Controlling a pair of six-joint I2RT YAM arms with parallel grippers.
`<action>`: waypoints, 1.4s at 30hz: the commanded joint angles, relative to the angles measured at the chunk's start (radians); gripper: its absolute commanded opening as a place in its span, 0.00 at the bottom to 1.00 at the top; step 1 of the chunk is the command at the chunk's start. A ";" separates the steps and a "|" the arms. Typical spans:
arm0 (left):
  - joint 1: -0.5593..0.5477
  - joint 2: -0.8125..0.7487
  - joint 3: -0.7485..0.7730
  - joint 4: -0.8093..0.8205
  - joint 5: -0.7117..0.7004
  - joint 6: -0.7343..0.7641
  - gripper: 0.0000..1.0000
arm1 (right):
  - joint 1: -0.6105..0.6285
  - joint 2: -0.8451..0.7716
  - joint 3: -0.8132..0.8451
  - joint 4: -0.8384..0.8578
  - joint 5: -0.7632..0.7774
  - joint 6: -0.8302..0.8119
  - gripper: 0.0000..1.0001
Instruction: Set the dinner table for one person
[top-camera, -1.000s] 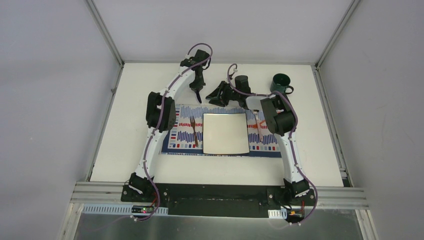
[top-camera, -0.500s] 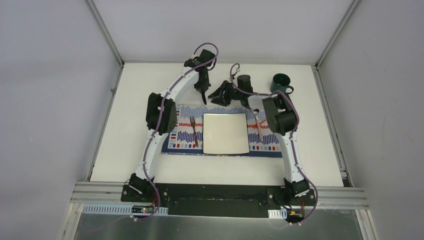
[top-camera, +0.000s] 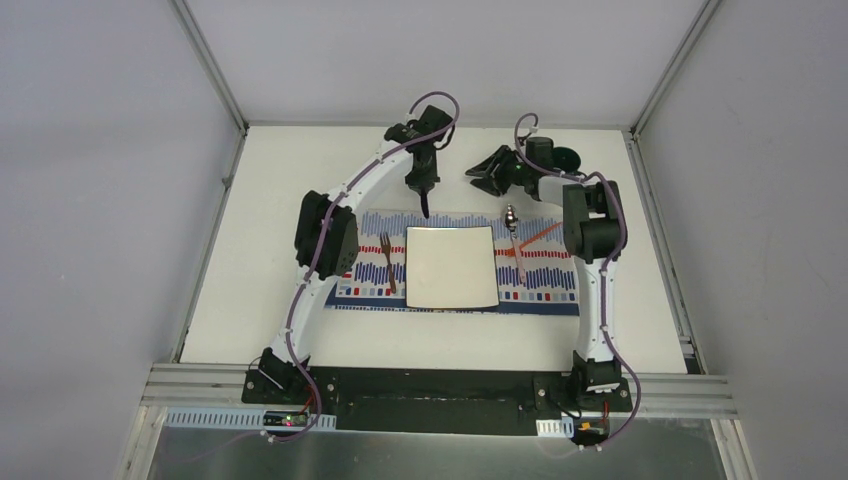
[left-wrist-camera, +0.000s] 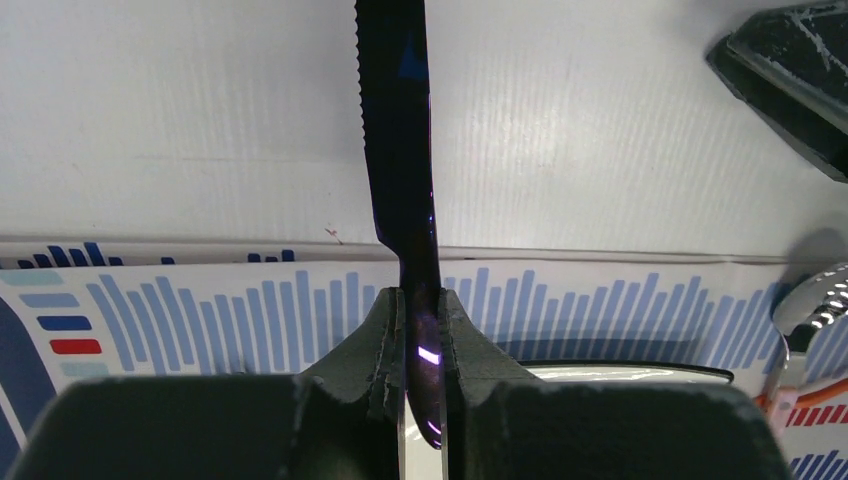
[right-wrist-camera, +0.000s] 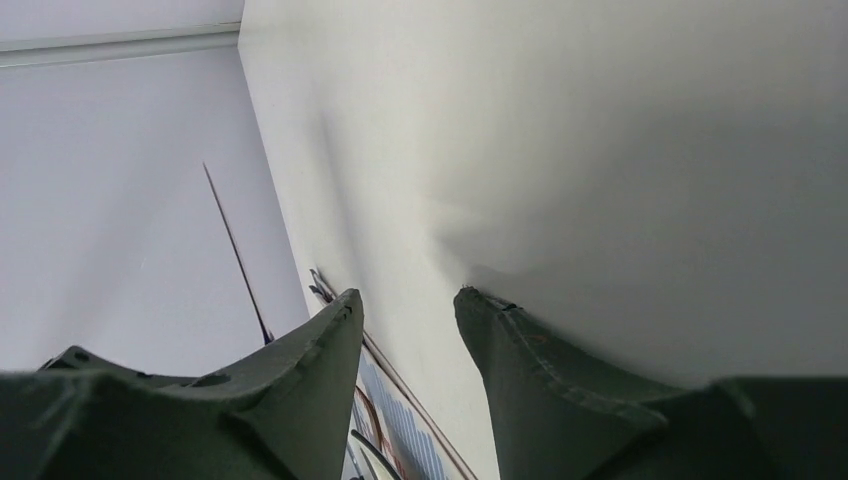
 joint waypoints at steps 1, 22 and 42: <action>-0.038 -0.108 -0.015 0.019 -0.009 -0.026 0.00 | 0.011 -0.088 0.039 -0.080 0.032 -0.055 0.50; -0.210 -0.204 -0.174 0.073 -0.021 -0.079 0.00 | 0.023 -0.304 0.158 -0.401 0.124 -0.318 0.50; -0.380 -0.184 -0.230 0.256 0.067 -0.174 0.00 | -0.006 -0.773 -0.053 -0.646 0.401 -0.533 0.50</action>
